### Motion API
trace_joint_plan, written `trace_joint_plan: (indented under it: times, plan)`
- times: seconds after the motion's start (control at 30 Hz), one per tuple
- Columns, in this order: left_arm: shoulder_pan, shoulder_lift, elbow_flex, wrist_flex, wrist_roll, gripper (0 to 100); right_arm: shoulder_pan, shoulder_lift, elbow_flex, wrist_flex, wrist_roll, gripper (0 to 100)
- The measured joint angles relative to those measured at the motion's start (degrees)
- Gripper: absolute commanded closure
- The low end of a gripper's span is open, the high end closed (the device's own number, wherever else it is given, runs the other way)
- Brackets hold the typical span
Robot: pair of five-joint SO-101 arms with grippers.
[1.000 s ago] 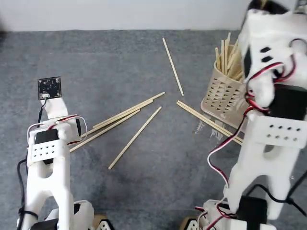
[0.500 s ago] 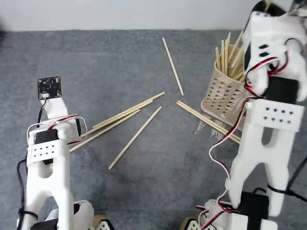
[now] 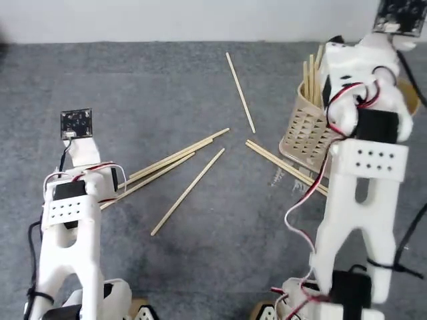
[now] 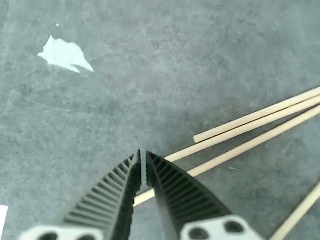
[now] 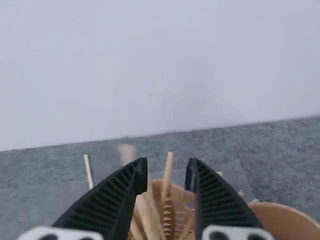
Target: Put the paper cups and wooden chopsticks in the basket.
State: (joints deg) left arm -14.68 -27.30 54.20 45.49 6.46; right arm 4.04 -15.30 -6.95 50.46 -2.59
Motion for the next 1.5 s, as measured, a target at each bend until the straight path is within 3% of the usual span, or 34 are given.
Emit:
trace_joint_plan:
  times: [0.2, 0.33, 0.53, 0.63, 0.97, 1.23, 1.5]
  plan:
    - [1.9, 0.0, -0.1, 0.0, 0.2, 98, -6.4, -10.4, -0.1, 14.8, 0.0, 84.2]
    - [4.6, 0.0, -0.9, 0.3, -4.9, 98, -11.1, -15.0, 3.2, 27.7, -2.9, 84.2]
    - [9.1, 0.0, -8.5, 9.6, -10.2, 98, -14.2, -20.7, 16.3, 33.4, -4.7, 94.0]
    - [9.8, 0.0, -13.6, 14.1, -12.5, 98, -15.3, -24.5, 25.6, 30.9, -4.8, 99.3]
    - [16.6, 3.9, -28.2, 30.0, -20.4, 96, -19.1, -40.8, 59.9, 12.8, -7.0, 98.0]
    - [20.8, 28.3, -47.3, 37.2, -25.7, 96, -13.8, -46.7, 72.0, 3.4, -8.4, 98.0]
    - [24.0, 54.9, -74.5, 45.5, -33.1, 92, -10.3, -46.9, 79.7, -8.4, -8.4, 98.0]
